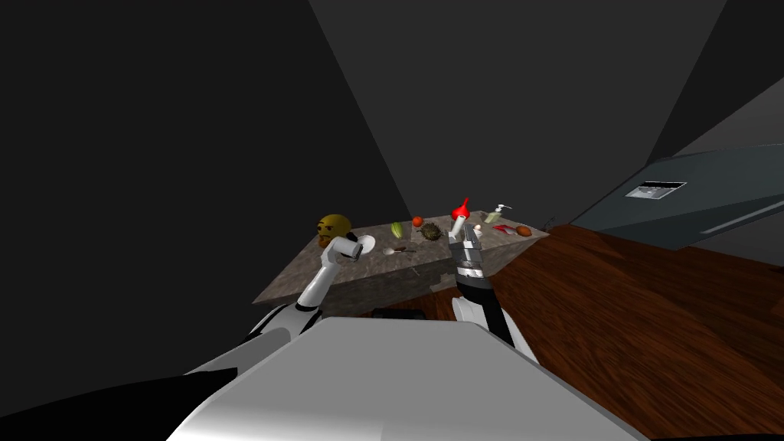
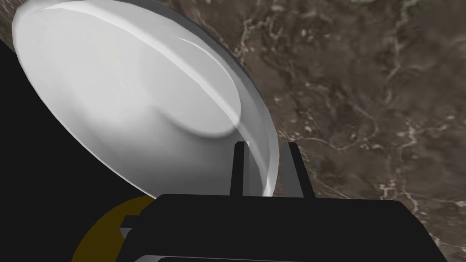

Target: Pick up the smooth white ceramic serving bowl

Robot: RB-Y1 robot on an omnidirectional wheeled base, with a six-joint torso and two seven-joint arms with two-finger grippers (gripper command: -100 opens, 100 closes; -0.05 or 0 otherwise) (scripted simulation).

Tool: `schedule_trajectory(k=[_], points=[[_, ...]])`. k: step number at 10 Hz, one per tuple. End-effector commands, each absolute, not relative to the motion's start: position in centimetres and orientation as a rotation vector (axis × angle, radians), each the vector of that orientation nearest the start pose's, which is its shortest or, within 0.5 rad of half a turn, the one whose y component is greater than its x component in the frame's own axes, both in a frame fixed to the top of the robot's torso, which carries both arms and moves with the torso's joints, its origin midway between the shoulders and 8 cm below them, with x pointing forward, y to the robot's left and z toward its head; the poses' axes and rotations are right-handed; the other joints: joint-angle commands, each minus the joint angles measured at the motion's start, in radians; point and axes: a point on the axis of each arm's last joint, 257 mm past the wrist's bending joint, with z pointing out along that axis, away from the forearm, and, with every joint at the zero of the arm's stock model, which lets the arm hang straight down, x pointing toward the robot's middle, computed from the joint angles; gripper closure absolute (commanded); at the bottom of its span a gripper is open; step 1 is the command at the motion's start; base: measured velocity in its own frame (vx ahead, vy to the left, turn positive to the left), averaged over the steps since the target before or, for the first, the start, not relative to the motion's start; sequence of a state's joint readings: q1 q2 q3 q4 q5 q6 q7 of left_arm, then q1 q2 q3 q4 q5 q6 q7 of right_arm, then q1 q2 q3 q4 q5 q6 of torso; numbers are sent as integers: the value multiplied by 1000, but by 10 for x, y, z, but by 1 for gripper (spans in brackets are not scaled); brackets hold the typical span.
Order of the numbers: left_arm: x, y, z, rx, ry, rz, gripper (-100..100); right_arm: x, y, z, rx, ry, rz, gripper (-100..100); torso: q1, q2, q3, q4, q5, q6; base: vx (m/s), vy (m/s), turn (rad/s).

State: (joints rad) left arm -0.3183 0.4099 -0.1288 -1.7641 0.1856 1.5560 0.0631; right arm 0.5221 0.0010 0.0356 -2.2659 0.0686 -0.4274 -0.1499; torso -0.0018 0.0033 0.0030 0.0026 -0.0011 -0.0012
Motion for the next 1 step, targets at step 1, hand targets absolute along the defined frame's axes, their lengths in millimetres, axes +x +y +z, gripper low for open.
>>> schedule_trajectory(k=[1], points=[[474,294,-297,-1672,2047,-253,0,359,-266,-4,772,683,1397,0,0,0,0,0,0,0,0,0,0]])
